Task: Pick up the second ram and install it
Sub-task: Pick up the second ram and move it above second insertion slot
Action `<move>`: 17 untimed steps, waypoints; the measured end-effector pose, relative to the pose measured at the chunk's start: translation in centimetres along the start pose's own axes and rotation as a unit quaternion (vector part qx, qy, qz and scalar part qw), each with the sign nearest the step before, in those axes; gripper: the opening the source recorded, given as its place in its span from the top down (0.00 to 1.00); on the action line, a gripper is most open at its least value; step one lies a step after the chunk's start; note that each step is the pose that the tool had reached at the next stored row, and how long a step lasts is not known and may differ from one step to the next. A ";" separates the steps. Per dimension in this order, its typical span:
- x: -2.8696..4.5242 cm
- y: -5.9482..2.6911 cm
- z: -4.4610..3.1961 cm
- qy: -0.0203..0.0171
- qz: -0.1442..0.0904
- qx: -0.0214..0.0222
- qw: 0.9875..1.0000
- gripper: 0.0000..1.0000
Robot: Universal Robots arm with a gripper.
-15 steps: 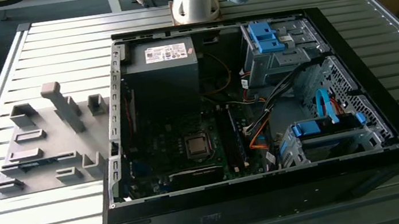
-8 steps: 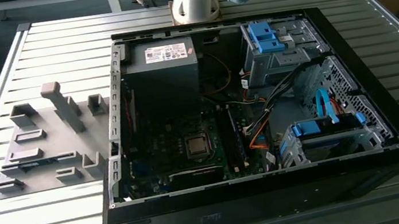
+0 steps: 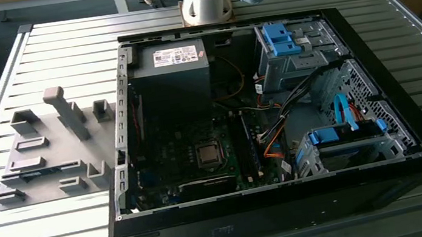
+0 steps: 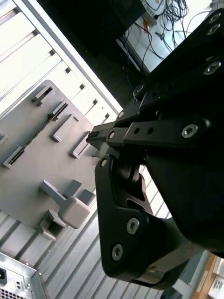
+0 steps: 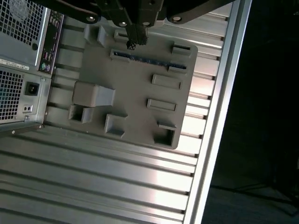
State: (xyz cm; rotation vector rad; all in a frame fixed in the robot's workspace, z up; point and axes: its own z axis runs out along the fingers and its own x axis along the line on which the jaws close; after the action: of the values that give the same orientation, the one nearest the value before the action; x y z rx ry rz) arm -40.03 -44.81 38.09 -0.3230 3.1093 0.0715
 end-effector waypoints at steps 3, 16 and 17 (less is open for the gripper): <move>0.02 0.00 0.02 0.001 -0.024 0.000 1.000 0.89; 0.08 0.01 0.13 0.006 -0.133 -0.003 0.991 0.89; 0.08 0.01 0.14 0.006 -0.142 -0.003 0.990 0.89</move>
State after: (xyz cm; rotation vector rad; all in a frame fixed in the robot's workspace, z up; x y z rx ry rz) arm -40.11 -44.82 37.94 -0.7633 3.0380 0.0743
